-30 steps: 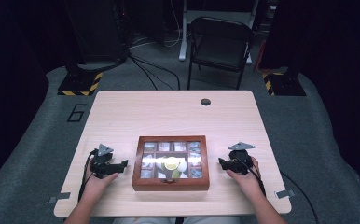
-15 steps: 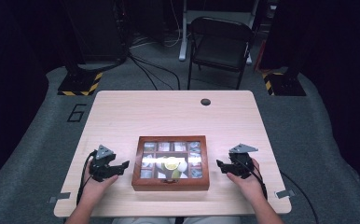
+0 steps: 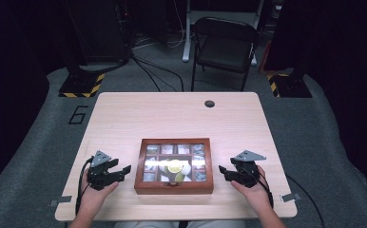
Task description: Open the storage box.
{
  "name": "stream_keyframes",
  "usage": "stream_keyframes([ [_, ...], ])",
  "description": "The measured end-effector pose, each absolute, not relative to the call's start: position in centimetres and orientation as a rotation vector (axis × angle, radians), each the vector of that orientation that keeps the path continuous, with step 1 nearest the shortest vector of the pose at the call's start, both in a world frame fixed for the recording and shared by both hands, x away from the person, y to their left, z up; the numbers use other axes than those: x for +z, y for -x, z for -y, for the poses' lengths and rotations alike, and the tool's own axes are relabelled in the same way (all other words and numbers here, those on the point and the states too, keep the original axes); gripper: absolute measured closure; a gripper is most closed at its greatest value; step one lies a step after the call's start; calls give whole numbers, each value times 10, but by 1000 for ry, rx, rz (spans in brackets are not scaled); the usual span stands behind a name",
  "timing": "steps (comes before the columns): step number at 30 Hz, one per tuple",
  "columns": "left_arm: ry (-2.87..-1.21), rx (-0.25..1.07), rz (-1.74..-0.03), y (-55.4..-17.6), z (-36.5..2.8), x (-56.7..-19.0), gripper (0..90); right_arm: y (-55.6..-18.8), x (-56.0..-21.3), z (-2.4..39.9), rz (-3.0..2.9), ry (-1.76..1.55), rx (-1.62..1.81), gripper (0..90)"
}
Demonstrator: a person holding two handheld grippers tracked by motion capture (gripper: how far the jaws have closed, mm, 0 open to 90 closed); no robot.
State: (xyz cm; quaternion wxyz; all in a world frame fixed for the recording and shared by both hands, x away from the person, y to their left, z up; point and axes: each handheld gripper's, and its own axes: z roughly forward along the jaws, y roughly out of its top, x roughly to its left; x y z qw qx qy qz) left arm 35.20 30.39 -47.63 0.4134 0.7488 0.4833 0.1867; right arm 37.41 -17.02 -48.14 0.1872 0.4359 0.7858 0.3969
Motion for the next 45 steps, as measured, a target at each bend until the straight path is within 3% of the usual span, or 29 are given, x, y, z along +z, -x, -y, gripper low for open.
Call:
stream_keyframes([
  [10,-1880,465,-1130,-324,-292,-470,367,-341,-468,164,-2220,-1164,1259,429],
  [22,-1910,441,-1080,-306,-284,-471,369,-318,-471,150,-2292,-1093,1239,413],
  [27,-1921,409,-1078,-303,-283,-474,385,-314,-474,144,-2327,-1065,1218,407],
  [45,-1991,392,-1022,-306,-275,-476,412,-318,-487,130,-2460,-957,1115,524],
])
